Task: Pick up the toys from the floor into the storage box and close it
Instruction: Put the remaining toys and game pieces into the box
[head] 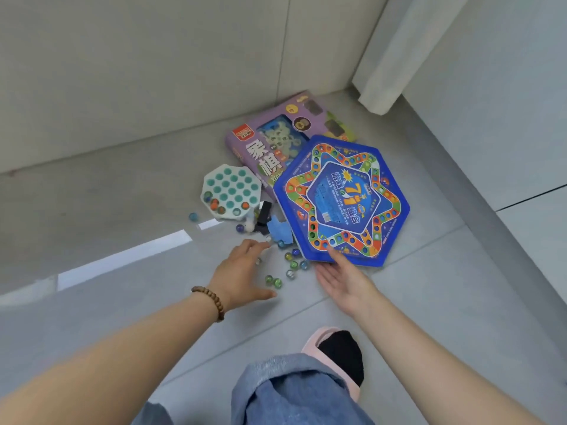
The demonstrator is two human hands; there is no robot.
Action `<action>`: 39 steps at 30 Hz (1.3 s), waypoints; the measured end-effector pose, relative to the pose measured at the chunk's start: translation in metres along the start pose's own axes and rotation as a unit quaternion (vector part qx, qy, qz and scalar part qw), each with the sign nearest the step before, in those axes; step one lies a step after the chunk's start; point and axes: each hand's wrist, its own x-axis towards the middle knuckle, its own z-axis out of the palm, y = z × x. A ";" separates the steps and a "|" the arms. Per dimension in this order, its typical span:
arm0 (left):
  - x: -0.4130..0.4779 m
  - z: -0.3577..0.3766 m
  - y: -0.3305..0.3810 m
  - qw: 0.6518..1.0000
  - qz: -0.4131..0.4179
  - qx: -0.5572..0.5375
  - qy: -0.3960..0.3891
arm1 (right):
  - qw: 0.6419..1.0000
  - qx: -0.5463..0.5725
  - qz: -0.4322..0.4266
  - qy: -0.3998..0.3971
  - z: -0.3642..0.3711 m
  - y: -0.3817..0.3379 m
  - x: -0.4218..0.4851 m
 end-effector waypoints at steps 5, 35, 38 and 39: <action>0.004 0.008 0.007 0.999 0.018 0.044 0.020 | 0.993 0.052 -0.105 -0.024 -0.012 -0.035 0.007; 0.046 0.017 -0.014 0.972 0.161 0.051 0.165 | 0.774 -0.490 -0.394 0.079 0.022 -0.033 0.065; 0.041 0.008 0.007 0.952 0.010 -0.248 0.180 | 0.766 -0.513 -0.380 0.084 0.028 -0.032 0.064; 0.041 0.003 0.016 0.918 -0.036 -0.349 0.187 | 0.779 -0.501 -0.369 0.083 0.031 -0.031 0.063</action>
